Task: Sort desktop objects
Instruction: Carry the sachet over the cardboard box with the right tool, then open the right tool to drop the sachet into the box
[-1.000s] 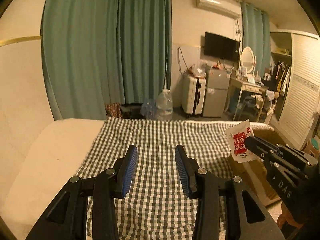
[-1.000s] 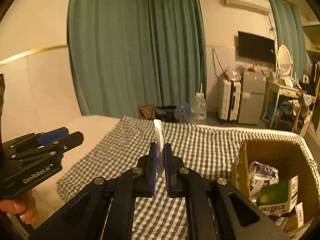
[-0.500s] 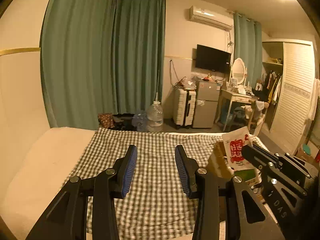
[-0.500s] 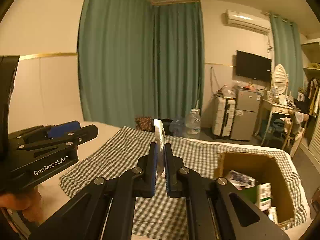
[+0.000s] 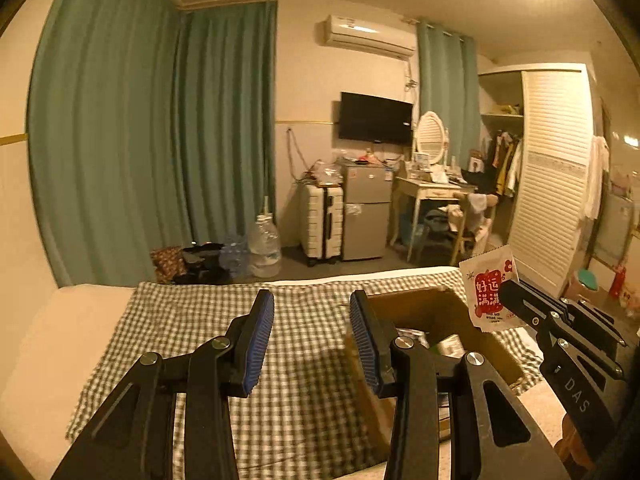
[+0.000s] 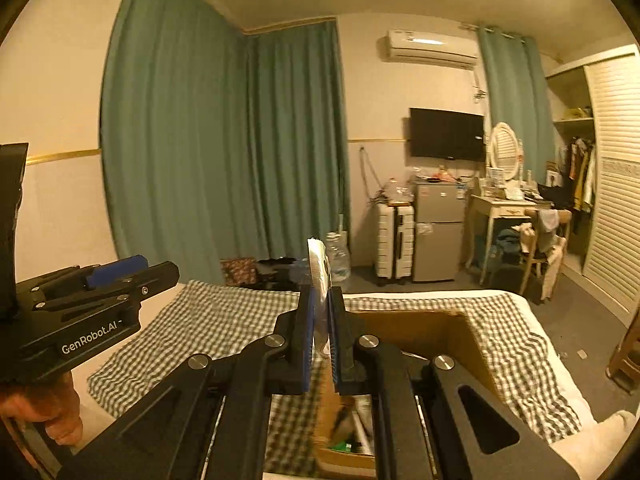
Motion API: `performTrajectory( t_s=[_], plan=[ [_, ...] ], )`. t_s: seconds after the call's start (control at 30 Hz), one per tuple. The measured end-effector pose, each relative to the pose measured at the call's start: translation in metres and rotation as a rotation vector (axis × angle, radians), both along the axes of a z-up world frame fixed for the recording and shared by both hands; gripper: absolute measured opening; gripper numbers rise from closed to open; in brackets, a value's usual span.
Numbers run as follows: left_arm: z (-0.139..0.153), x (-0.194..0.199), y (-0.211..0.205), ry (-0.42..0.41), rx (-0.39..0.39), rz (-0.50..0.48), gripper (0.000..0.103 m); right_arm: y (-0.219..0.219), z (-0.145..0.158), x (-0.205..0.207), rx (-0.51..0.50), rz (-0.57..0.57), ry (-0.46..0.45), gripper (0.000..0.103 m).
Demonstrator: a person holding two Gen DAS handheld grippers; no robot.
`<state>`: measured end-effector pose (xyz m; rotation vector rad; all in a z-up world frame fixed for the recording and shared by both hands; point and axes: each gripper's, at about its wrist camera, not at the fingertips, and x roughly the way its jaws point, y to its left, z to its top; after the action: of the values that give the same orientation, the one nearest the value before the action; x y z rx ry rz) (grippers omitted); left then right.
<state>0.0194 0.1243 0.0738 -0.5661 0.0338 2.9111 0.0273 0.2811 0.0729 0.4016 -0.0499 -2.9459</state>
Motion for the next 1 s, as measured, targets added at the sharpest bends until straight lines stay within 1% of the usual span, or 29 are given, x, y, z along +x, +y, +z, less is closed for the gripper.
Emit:
performTrajectory(
  t_s=[0.2, 0.33, 0.5, 0.57, 0.67, 0.77, 0.8, 0.83, 0.97, 1.0],
  plan=[
    [-0.012, -0.014, 0.039, -0.033, -0.002, -0.062, 0.041, 0.031, -0.004, -0.008, -0.009, -0.056, -0.02, 0.006],
    [-0.032, -0.023, 0.065, -0.068, -0.015, -0.103, 0.041, 0.053, -0.014, -0.018, -0.026, -0.085, -0.056, 0.006],
    [-0.063, -0.042, 0.089, -0.132, -0.024, -0.158, 0.041, 0.074, -0.04, -0.038, -0.052, -0.112, -0.133, 0.006],
    [-0.075, -0.05, 0.094, -0.151, -0.023, -0.176, 0.041, 0.081, -0.054, -0.049, -0.056, -0.125, -0.177, 0.006],
    [-0.091, -0.061, 0.107, -0.178, -0.033, -0.196, 0.042, 0.086, -0.071, -0.064, -0.058, -0.134, -0.229, 0.006],
    [-0.109, -0.071, 0.11, -0.207, -0.045, -0.21, 0.042, 0.088, -0.085, -0.074, -0.06, -0.147, -0.281, 0.007],
    [-0.115, -0.073, 0.11, -0.217, -0.049, -0.214, 0.043, 0.088, -0.089, -0.078, -0.059, -0.15, -0.309, 0.009],
    [-0.122, -0.074, 0.109, -0.231, -0.05, -0.218, 0.045, 0.086, -0.095, -0.082, -0.044, -0.159, -0.336, 0.01],
    [-0.137, -0.076, 0.108, -0.259, -0.034, -0.217, 0.053, 0.079, -0.1, -0.087, 0.001, -0.187, -0.353, 0.011],
    [-0.138, -0.076, 0.107, -0.261, -0.031, -0.216, 0.056, 0.079, -0.099, -0.087, 0.005, -0.191, -0.35, 0.016]
  ],
)
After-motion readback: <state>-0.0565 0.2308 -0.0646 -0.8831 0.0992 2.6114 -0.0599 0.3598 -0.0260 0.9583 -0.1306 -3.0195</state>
